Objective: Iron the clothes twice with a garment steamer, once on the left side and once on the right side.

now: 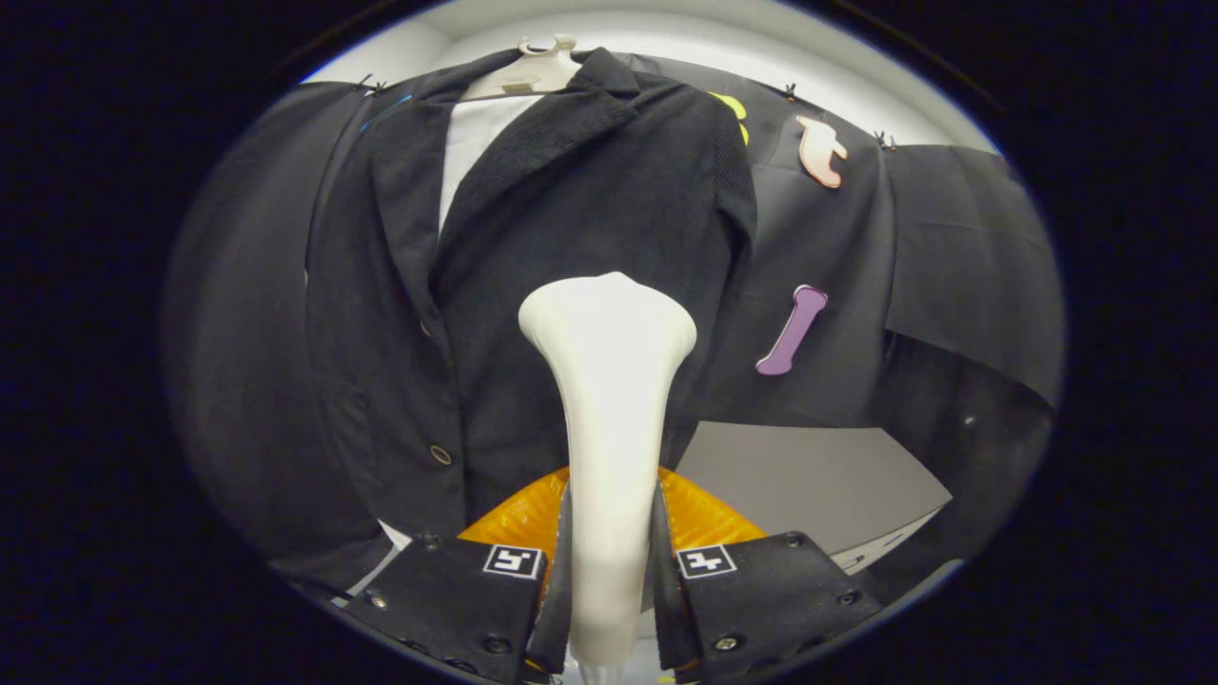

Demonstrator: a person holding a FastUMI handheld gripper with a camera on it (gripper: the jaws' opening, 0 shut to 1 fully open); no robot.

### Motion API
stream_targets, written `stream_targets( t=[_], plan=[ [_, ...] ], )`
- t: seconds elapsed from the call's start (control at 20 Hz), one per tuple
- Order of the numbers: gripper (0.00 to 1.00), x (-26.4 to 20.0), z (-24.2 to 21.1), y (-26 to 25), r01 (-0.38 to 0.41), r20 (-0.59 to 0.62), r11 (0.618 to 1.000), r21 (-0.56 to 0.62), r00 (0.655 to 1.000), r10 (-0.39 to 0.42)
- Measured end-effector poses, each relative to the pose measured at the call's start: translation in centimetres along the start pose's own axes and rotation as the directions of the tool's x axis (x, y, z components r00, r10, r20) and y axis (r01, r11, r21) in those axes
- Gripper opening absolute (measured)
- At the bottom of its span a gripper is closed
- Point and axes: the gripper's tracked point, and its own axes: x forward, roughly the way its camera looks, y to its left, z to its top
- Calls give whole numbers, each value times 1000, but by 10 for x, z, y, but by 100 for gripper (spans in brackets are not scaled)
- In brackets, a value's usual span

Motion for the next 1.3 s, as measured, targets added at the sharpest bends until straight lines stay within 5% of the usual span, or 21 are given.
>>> stream_targets(
  t=[1.3],
  plan=[
    [38,24,-131,29,5,-146,999,37,989,0]
  ],
)
